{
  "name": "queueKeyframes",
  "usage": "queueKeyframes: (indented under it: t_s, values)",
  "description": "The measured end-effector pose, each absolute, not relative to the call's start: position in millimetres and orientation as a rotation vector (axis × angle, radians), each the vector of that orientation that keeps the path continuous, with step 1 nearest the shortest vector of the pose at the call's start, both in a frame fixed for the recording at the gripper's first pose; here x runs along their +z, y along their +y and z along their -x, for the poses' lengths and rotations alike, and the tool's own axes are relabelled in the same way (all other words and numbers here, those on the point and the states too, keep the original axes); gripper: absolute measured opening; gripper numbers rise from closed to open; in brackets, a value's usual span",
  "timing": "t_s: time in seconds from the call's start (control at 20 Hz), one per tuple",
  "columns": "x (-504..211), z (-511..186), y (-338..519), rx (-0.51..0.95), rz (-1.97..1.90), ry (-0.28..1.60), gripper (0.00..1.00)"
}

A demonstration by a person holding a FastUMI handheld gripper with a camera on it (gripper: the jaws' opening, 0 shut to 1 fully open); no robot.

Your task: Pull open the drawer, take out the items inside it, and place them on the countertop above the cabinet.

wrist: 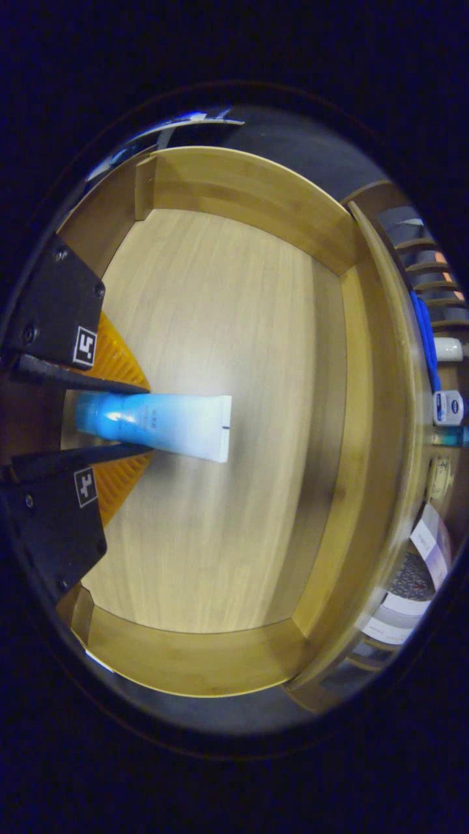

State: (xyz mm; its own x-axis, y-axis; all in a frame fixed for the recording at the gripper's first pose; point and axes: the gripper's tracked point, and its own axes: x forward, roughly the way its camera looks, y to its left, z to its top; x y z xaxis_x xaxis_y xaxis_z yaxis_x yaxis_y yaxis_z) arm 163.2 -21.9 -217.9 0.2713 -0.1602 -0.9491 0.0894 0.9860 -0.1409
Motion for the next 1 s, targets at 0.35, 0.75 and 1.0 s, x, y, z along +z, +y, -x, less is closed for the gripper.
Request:
queueKeyframes:
  t_s: [0.35,0.75,1.0]
  values:
    - [-179,-176,-15,-0.143,0.076,1.191,0.42]
    - [-105,-212,-16,-0.152,0.093,1.030,0.42]
    - [-65,-241,-29,-0.191,0.102,0.956,0.42]
